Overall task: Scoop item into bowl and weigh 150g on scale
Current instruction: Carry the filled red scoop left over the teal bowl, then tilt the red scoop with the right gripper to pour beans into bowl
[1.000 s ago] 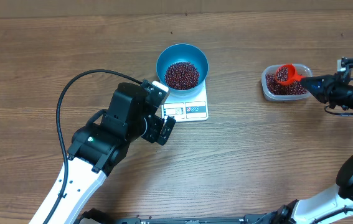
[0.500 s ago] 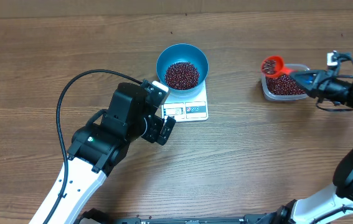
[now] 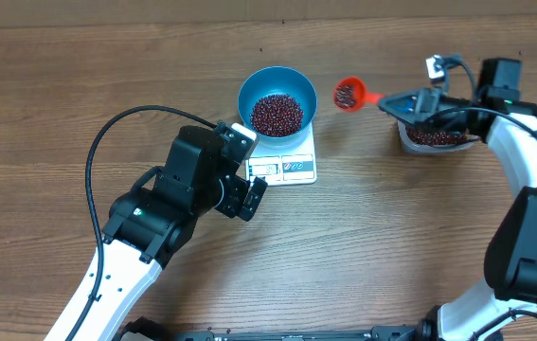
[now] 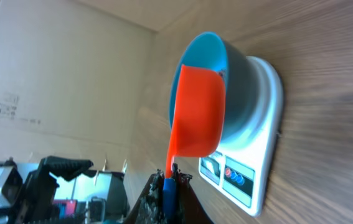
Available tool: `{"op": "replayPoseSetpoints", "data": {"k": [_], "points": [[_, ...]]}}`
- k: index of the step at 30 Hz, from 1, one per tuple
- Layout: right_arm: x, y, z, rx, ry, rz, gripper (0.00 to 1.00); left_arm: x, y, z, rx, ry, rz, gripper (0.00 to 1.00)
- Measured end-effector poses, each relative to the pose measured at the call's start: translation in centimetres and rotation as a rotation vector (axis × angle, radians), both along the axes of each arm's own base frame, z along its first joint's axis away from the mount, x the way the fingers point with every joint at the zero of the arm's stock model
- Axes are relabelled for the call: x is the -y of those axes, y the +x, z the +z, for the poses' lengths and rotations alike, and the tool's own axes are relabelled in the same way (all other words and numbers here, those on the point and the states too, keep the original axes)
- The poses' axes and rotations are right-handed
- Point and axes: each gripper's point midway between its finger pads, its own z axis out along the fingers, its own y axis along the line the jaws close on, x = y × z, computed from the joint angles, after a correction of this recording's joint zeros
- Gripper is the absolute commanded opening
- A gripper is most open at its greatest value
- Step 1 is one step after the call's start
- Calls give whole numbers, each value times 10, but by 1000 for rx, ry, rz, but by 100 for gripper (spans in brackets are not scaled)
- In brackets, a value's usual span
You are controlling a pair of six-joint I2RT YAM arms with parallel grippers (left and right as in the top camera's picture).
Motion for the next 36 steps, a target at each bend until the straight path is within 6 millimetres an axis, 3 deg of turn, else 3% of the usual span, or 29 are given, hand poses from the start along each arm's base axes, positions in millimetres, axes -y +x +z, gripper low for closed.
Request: {"op": "replayPoseSetpoints", "data": {"k": [5, 23, 36], "points": [[-27, 11, 6, -4, 3, 14, 4, 0, 0, 0, 0, 0, 0, 100], [-85, 34, 12, 114, -86, 11, 4, 0, 0, 0, 0, 0, 0, 99], [-94, 36, 0, 236, -210, 35, 4, 0, 0, 0, 0, 0, 0, 100]]}}
